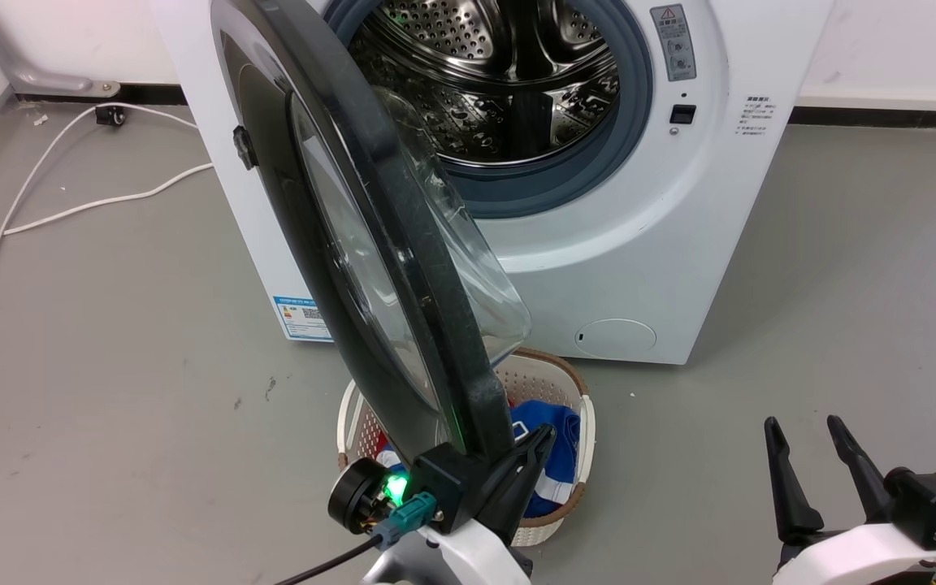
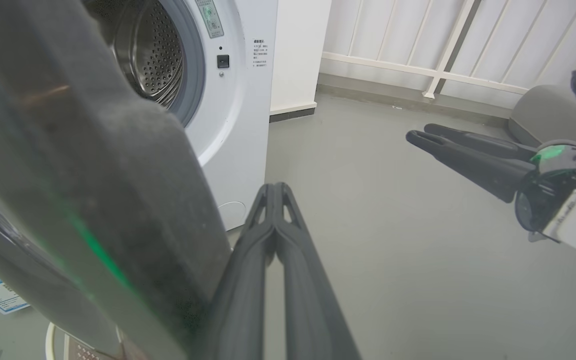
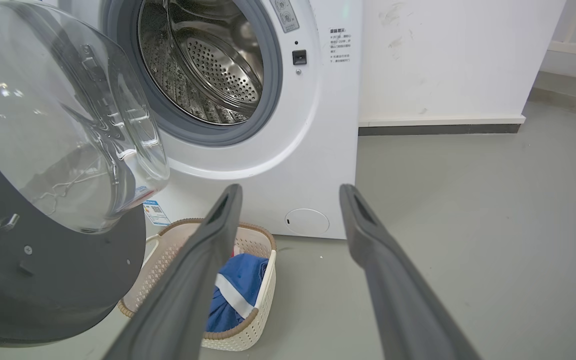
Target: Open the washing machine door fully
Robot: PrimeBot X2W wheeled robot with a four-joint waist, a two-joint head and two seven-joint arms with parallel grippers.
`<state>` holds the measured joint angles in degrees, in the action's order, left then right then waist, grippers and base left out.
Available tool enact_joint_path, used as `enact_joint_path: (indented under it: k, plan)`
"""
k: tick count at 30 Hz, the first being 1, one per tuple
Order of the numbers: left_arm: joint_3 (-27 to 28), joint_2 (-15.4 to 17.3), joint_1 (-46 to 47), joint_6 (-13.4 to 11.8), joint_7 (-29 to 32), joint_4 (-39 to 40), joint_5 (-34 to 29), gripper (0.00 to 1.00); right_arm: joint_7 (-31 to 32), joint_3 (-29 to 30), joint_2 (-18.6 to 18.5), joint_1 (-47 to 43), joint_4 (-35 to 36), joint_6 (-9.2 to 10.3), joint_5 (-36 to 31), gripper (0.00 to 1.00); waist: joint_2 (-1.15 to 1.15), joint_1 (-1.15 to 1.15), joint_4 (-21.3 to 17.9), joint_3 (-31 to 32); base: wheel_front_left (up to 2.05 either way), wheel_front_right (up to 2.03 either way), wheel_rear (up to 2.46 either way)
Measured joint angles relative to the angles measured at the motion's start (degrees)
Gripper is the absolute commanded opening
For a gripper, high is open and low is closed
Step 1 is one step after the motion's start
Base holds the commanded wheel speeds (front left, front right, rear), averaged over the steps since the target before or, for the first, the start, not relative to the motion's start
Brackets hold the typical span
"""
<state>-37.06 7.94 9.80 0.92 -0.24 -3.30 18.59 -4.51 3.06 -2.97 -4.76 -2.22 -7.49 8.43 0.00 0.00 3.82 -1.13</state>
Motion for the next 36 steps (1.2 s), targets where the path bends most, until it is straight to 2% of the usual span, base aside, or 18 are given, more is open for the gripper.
enact_joint_path:
  k: [10, 18, 36]
  plan:
    - [0.42, 0.51, -0.80, -0.83, -0.96, 0.59, 0.83, 0.00, -0.20, 0.69, 0.01, -0.02, -0.57, 0.00, 0.71, 1.00, 0.00, 0.00, 1.45, -0.17, 0.00, 0.00, 0.00]
    - [-0.13, 3.07, -2.31, -1.47, -0.96, 4.37, -0.51, 0.00, 0.53, 1.21, 0.04, -0.01, -0.64, 0.00, 0.94, 1.00, 0.00, 0.00, 5.56, -0.33, 0.00, 0.00, 0.00]
    - [2.79, 4.38, -7.51, -7.58, -2.94, 9.40, -0.18, 0.00, 1.55, 1.74, 0.07, -0.10, -0.99, 0.00, 1.30, 1.00, 0.00, 0.00, 16.01, 0.58, 0.00, 0.00, 0.00]
